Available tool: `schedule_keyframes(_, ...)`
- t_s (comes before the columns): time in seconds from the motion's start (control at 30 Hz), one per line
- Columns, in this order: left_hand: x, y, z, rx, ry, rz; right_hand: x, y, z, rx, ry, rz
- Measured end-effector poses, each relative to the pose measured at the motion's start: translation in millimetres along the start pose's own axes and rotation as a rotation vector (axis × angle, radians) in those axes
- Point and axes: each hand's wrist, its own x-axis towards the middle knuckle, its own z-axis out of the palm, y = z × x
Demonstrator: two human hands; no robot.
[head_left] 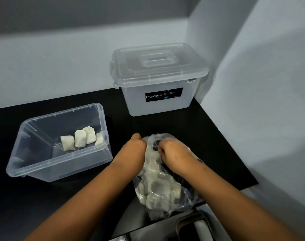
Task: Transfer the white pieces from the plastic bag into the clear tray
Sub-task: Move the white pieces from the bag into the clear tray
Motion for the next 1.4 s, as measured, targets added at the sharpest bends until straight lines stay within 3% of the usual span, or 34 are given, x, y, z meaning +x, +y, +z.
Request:
schedule_keyframes(0.2, -1.8, 0.5, -7.9, -0.09, 0.115, 0.06, -31.4, -3.2, -14.7, 0.09, 0.185, 0.028)
schedule_keyframes(0.3, -5.4, 4.4, -17.2, -0.171, 0.184, 0.087, -39.7, 3.2, -16.8, 0.265, 0.321, 0.044)
schedule_keyframes(0.47, -7.5, 13.3, -24.4, -0.545, 0.024, 0.009, -40.7, 7.6, -17.2, 0.574, 0.402, 0.089)
schedule_keyframes(0.57, -8.1, 12.0, -26.9, -0.664, 0.064, -0.046, -33.2, 7.9, -13.5, 0.616, 0.364, 0.098)
schedule_keyframes(0.83, -15.7, -9.8, -35.7, -0.542, 0.102, -0.051, -0.2, 11.6, 8.1, 0.385, 0.026, 0.249)
schedule_keyframes(1.13, -19.3, -25.2, -43.9, -0.503, 0.126, -0.051, 20.3, -0.6, 25.3, 0.35, -0.006, 0.217)
schedule_keyframes(1.4, -18.4, -25.1, -52.3, -0.495, 0.118, -0.044, 1.6, -2.9, -15.3, 0.197, 0.04, 0.186)
